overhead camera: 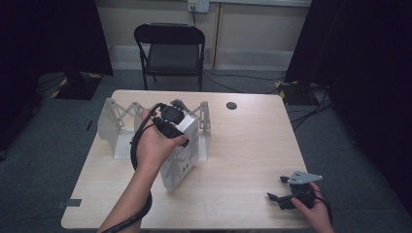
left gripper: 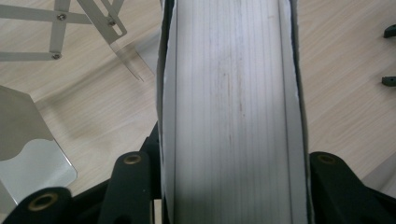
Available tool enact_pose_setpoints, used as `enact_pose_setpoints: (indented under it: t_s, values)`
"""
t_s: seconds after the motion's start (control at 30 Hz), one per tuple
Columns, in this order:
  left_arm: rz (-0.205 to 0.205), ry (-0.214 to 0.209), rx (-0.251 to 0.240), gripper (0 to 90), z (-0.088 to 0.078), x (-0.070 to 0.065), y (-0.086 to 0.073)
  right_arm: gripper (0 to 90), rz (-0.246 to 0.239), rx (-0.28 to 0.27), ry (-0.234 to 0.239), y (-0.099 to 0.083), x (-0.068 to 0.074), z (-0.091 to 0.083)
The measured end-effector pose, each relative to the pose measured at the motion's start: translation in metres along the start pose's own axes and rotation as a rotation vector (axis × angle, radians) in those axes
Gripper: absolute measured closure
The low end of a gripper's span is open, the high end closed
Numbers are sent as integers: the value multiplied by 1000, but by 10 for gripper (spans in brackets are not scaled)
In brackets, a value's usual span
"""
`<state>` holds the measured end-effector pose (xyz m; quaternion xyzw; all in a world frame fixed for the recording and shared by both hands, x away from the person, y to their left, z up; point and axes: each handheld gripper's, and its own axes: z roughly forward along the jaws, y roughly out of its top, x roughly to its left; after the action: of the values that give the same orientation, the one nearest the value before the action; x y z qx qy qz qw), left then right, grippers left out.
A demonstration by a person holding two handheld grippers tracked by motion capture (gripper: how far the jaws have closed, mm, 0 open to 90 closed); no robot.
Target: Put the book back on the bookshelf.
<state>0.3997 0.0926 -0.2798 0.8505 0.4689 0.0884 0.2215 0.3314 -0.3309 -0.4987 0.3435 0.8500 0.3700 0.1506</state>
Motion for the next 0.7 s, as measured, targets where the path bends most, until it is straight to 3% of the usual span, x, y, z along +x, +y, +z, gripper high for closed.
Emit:
enact_pose_setpoints:
  t_s: [0.7]
  values:
    - [-21,22,6,535,11,3,15,131,0,0,0,0,0,0]
